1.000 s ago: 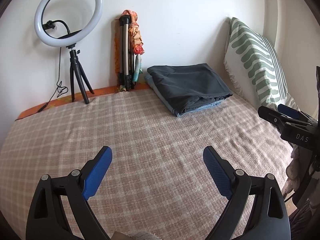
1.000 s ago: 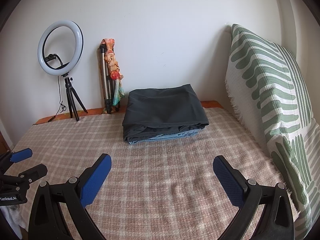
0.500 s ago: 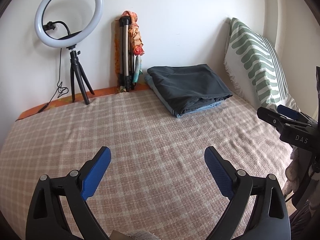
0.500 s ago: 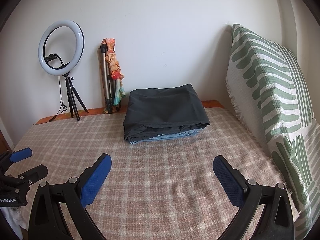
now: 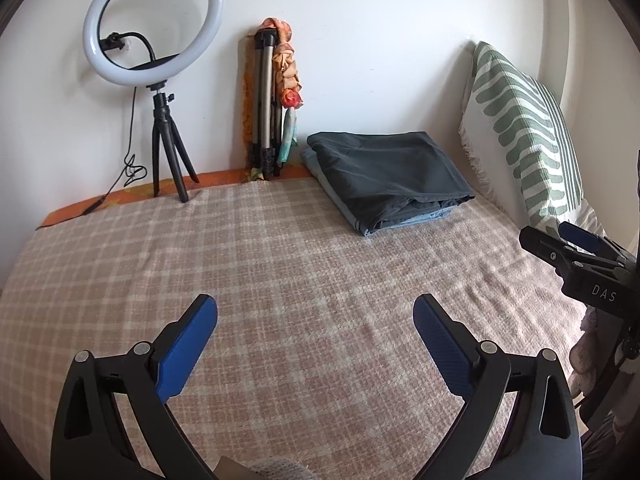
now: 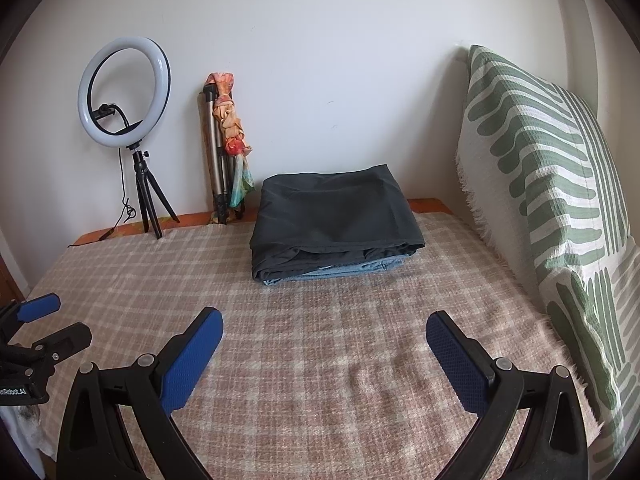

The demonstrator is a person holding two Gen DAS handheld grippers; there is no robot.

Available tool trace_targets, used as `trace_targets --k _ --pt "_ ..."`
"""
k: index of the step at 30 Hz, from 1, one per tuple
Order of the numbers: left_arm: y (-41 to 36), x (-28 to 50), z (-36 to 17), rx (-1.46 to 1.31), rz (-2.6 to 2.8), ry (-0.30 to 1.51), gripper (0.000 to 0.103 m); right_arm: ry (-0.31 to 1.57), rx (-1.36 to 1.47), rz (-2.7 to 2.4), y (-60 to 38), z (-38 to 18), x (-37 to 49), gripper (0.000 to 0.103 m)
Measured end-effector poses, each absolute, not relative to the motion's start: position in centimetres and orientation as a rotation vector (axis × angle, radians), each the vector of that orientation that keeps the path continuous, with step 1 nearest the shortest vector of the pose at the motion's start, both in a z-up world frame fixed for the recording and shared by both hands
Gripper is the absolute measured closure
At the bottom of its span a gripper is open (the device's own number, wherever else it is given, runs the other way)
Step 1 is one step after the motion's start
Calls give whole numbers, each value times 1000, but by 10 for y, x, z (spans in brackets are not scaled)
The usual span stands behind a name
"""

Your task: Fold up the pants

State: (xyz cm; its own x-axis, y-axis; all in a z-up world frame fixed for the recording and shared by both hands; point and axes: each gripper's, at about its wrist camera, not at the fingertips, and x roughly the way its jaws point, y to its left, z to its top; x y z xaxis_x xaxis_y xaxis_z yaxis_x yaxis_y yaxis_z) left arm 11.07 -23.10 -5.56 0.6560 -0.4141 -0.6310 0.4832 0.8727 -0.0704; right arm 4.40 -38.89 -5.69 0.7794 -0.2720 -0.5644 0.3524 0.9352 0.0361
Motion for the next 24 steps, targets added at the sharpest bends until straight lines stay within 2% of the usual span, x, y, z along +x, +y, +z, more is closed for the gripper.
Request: trace_targets --k 24 --pt "-225 107 -50 123 -473 648 4 597 161 -332 -386 -60 45 0"
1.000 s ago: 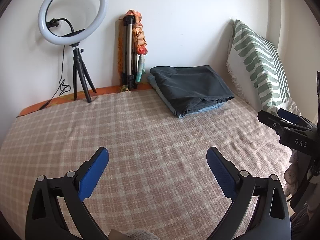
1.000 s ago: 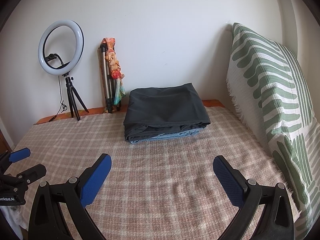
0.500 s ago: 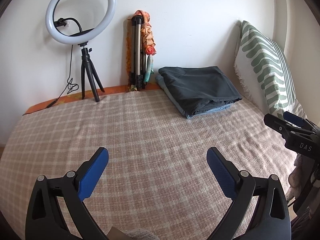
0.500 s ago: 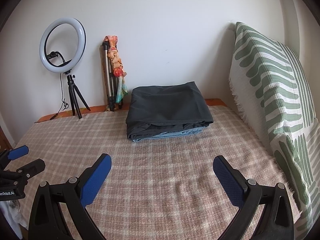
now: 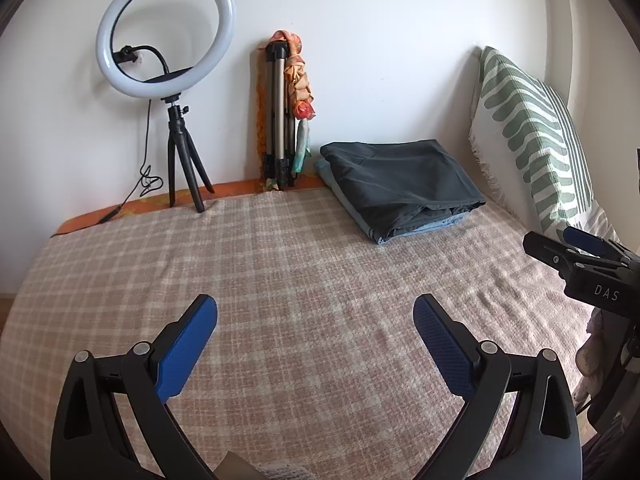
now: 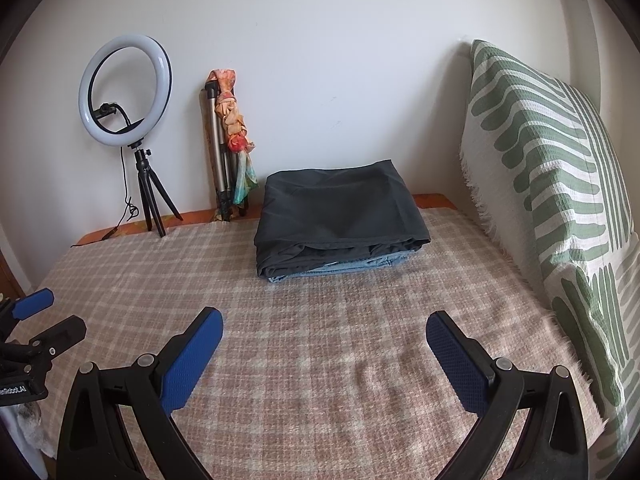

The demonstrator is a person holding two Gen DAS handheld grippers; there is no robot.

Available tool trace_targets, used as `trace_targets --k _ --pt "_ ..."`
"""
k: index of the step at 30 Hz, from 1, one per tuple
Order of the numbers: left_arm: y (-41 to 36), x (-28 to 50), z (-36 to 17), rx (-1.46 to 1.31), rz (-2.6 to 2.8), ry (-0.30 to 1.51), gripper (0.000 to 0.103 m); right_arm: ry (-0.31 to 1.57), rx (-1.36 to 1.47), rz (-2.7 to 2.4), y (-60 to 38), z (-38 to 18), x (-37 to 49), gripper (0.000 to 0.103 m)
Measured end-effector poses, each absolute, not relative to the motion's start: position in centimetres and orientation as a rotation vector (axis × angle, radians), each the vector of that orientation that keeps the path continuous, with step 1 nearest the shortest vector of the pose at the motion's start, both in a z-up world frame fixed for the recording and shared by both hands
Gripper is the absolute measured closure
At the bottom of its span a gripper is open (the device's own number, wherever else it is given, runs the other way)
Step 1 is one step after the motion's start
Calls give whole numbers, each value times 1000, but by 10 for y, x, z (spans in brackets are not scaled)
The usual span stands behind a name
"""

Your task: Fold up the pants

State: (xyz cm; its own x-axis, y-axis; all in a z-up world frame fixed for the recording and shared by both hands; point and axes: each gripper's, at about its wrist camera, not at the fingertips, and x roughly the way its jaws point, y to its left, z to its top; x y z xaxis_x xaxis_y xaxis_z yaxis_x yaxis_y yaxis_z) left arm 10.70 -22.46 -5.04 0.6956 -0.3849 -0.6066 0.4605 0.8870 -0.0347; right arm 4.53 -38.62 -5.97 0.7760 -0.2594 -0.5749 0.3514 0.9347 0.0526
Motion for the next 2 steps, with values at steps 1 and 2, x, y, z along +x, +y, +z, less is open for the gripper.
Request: trace_targets --k 1,2 --pt "-224 107 -50 122 -473 649 4 598 162 -332 -386 -60 45 0" --pt "-224 107 -50 121 -471 650 4 598 161 -332 -386 -60 46 0"
